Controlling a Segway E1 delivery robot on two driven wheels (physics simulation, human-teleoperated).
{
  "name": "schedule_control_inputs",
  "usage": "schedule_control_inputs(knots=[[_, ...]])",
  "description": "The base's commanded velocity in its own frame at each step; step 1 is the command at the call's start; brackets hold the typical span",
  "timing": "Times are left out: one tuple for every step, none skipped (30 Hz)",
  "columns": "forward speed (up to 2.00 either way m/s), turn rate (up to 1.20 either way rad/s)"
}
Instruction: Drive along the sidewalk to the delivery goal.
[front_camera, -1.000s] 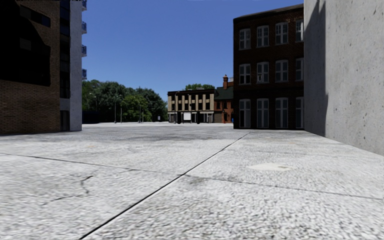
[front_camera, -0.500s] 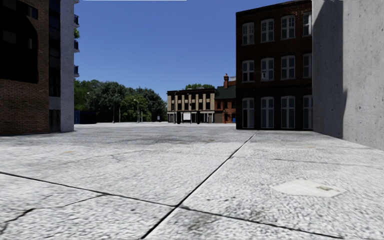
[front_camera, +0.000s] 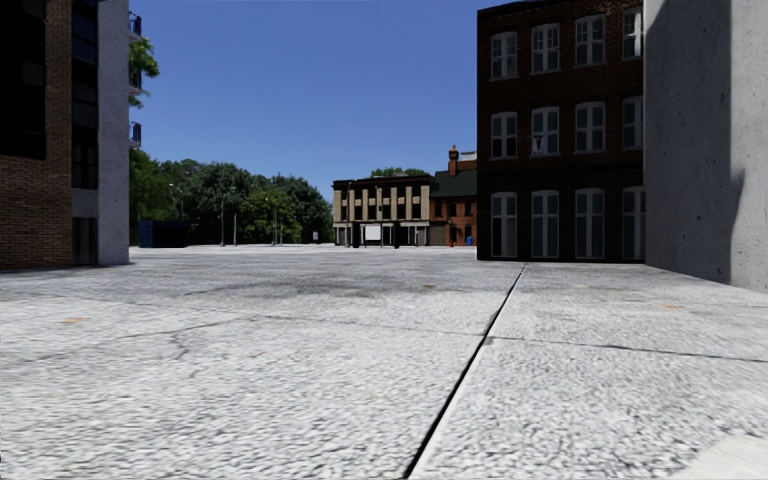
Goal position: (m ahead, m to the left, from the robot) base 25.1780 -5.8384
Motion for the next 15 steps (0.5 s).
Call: schedule_control_inputs(knots=[[2.0, 0.0], [2.0, 0.0], [2.0, 0.0], [2.0, 0.0], [2.0, 0.0], [2.0, 0.0], [2.0, 0.0], [2.0, 0.0], [2.0, 0.0], [2.0, 0.0], [2.0, 0.0], [2.0, 0.0], [2.0, 0.0], [2.0, 0.0], [2.0, 0.0]])
